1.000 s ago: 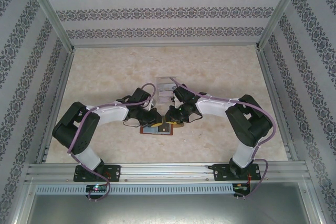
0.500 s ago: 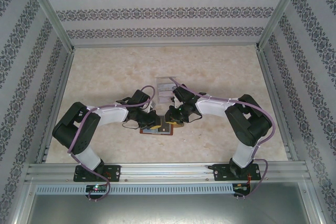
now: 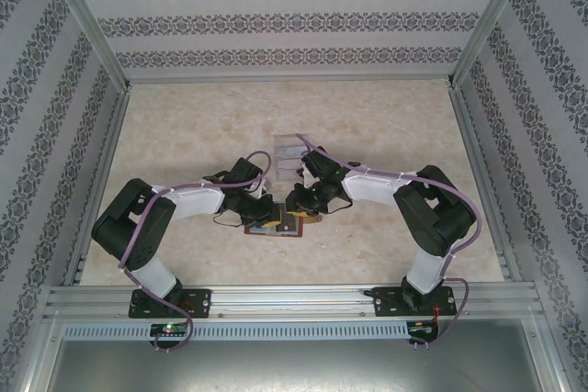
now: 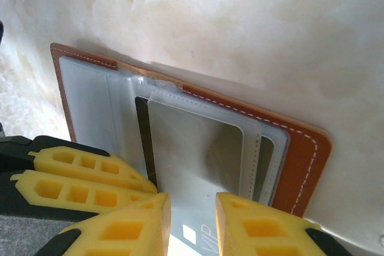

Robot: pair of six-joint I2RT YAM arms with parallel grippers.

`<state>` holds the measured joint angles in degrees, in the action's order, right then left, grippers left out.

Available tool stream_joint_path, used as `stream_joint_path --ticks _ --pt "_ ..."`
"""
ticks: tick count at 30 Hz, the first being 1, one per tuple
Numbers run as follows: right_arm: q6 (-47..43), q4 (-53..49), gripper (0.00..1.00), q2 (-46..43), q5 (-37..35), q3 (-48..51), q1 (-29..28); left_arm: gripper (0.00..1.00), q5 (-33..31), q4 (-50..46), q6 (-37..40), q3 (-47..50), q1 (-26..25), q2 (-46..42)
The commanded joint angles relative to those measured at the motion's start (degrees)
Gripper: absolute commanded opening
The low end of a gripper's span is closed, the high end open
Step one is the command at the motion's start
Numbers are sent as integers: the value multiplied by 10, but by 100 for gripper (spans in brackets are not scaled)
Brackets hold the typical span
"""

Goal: Take the credit cards out of the card holder

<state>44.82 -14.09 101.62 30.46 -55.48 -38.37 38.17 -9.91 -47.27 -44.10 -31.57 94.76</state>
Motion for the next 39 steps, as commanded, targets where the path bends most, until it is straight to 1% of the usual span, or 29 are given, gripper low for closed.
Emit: stream_joint_path --ticks 1,11,19,26,30,35,39 --pt "3 -5 28 14 3 -1 -6 13 -22 -46 20 -8 -11 -10" --pt "-12 -46 30 10 -26 -5 -4 13 -59 -105 51 -30 -11 -13" --pt "-16 -53 30 13 -28 -10 -2 14 -68 -116 55 -41 -10 -28" --pt "-17 -52 30 14 -23 -14 -3 20 -79 -97 47 -51 -9 -42" --pt "-18 -52 30 15 -19 -15 -3 23 -78 -95 48 -65 -7 -26" --pt "-19 -55 30 15 -16 -17 -3 28 -102 -110 56 -71 -4 -18" --pt "-20 -55 30 15 -15 -18 -3 32 -104 -110 56 -68 -2 -13"
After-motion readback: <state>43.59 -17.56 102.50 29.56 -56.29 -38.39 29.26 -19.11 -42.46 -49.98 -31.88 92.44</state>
